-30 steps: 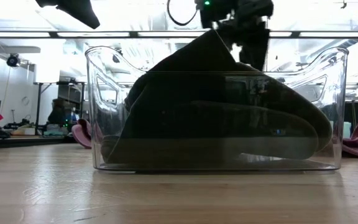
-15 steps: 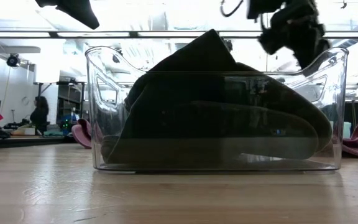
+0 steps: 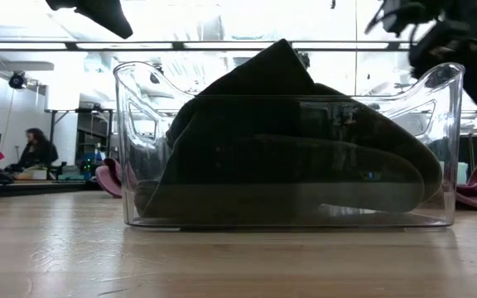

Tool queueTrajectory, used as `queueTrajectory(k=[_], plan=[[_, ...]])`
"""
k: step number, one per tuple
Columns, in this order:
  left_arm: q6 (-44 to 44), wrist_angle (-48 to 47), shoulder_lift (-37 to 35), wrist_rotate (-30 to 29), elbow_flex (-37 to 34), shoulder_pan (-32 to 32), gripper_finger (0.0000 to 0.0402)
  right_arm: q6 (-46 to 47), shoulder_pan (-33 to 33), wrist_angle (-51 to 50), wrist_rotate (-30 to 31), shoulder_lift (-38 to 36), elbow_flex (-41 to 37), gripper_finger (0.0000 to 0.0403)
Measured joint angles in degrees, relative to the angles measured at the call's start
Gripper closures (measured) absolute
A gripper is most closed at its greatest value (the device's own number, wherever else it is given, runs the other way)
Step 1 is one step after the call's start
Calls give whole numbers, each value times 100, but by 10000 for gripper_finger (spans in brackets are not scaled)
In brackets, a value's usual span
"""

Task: Pick & Place hat
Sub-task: Put the right red cap into the top transparent bin

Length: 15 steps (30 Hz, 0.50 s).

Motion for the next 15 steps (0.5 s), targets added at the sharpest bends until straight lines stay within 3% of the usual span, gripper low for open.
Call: queueTrajectory(k=[6,15], plan=[[20,-4,0,-35,0,8,342,600,168,-13,-161,-341,-552,275],[29,-6,0,-176,-2,8,342,1135,213,67,179,-366,-564,275]])
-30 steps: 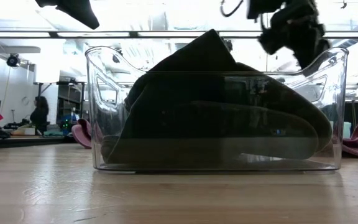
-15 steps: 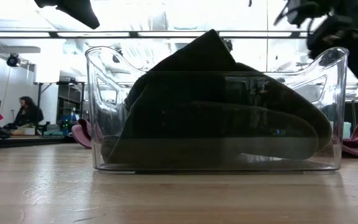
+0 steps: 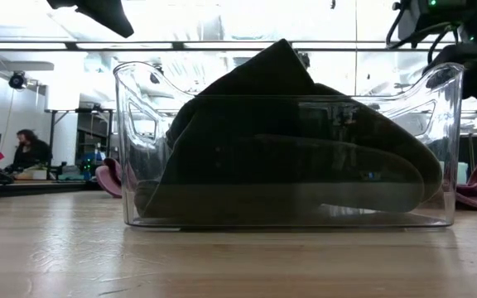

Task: Pick & Place hat
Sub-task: Put the right red cap into the top transparent bin

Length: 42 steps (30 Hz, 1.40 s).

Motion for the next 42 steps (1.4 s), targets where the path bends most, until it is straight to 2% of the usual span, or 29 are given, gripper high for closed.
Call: queueTrajectory(k=[10,30,42], plan=[[4,0,0,0,0,0,342,511,0,29,75,229,-15,275],[184,2,0,-1,0,0,342,499,289,4,-36,1883,-20,275],[318,1,0,0,0,0,342,789,289,262,-39,2025,-30,275]])
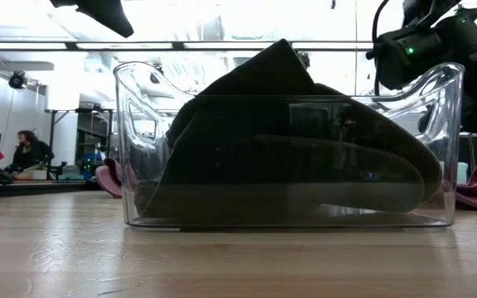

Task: Pick & Place hat
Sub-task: Put the right red cap into the top transparent bin

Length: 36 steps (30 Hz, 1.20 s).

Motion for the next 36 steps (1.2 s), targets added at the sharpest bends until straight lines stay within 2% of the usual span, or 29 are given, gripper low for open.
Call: queueTrajectory(k=[6,21,24,31,36], plan=[[75,-5,0,0,0,0,342,275,164,1450,-7,-23,-443,275],[148,-2,0,-153,0,-2,342,917,776,1455,182,-384,-519,275],[148,-2,0,-154,0,0,342,1270,949,1457,318,-585,-532,275],[251,-1,-1,-155,0,0,342,2333,1470,1487,1065,-1049,-587,275],[268,-2,-2,-155,0,-2,342,2781,1719,1499,1132,-1120,-714,275]])
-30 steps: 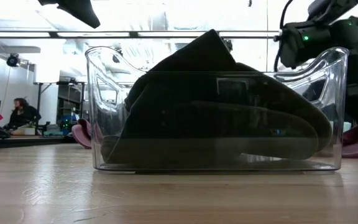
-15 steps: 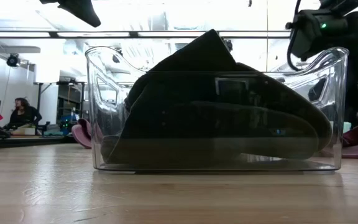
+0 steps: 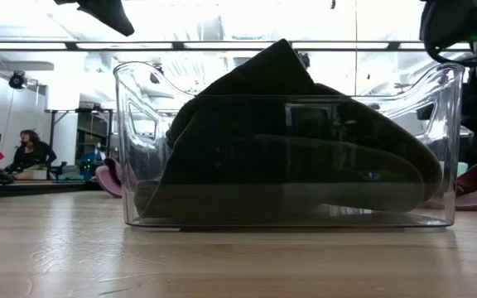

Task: Pick & Place hat
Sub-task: Put the right red cap into the top transparent bin

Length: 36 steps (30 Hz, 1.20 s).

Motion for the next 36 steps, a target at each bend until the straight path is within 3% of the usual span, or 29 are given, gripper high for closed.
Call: queueTrajectory(k=[5,10,15,26,30,36], plan=[[0,0,0,2,0,1,342,372,220,-3,31,21,-108,275],[11,0,0,2,0,2,342,762,363,318,584,21,-215,275],[33,0,0,3,0,1,342,803,370,757,618,30,-425,275],[33,0,0,5,0,2,342,821,368,992,1422,28,-611,276],[66,0,0,7,0,1,342,821,368,1030,1502,28,-676,298],[85,0,0,4,0,2,342,737,368,1038,1816,16,-680,362]])
